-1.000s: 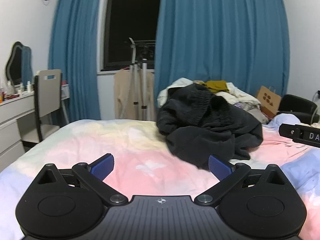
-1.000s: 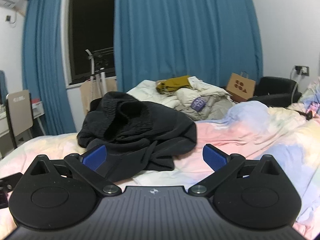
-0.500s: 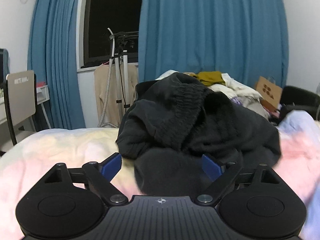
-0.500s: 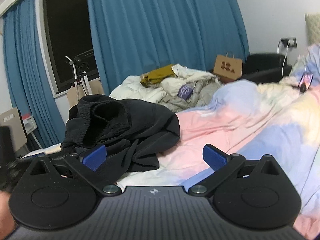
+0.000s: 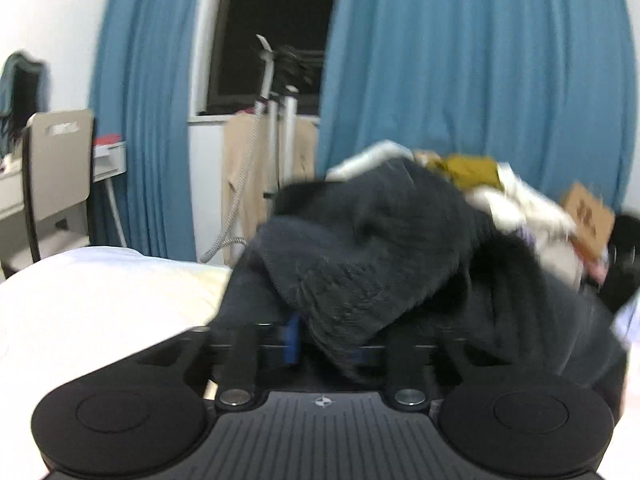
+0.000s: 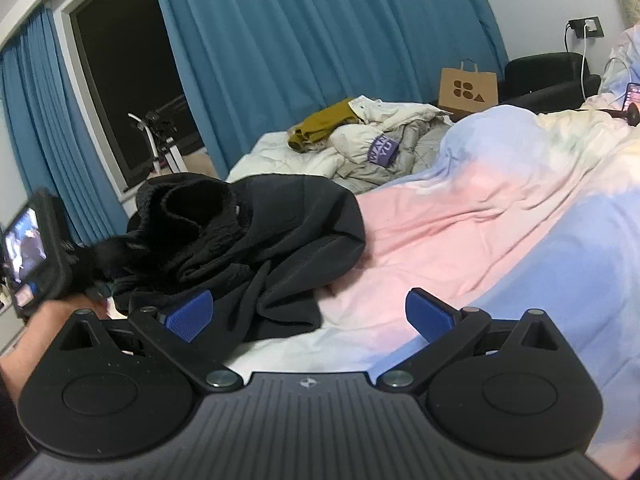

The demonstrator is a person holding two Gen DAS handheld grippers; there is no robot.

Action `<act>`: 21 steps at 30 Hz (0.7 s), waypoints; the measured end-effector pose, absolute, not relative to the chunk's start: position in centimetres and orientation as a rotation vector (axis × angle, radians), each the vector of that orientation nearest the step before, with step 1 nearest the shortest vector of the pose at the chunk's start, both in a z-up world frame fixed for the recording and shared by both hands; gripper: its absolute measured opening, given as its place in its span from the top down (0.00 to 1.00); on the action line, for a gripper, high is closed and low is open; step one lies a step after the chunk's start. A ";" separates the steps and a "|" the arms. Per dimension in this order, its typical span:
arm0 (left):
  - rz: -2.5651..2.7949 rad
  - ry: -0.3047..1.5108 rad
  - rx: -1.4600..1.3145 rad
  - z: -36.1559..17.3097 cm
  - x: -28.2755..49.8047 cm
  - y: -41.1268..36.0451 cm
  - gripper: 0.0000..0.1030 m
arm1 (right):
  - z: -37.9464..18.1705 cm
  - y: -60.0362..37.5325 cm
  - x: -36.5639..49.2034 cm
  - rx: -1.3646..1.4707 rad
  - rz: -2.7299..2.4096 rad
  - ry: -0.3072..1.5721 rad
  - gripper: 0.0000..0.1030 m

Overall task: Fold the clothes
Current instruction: 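Grasp the sweatpants waistband with the left gripper while the right gripper approaches the pants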

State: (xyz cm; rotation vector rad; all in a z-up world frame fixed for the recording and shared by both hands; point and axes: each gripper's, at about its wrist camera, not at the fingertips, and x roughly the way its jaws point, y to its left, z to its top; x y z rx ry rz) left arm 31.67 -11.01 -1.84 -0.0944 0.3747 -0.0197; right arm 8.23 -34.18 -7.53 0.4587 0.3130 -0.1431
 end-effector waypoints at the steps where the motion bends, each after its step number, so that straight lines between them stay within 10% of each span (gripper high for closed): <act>1: -0.022 0.356 -0.109 -0.9 31.0 -10.4 0.89 | -7.6 -34.0 8.3 0.459 -0.135 0.304 0.00; 21: -0.080 0.237 -0.086 7.8 10.1 5.9 0.92 | -5.8 -28.7 6.1 0.410 0.065 0.365 0.00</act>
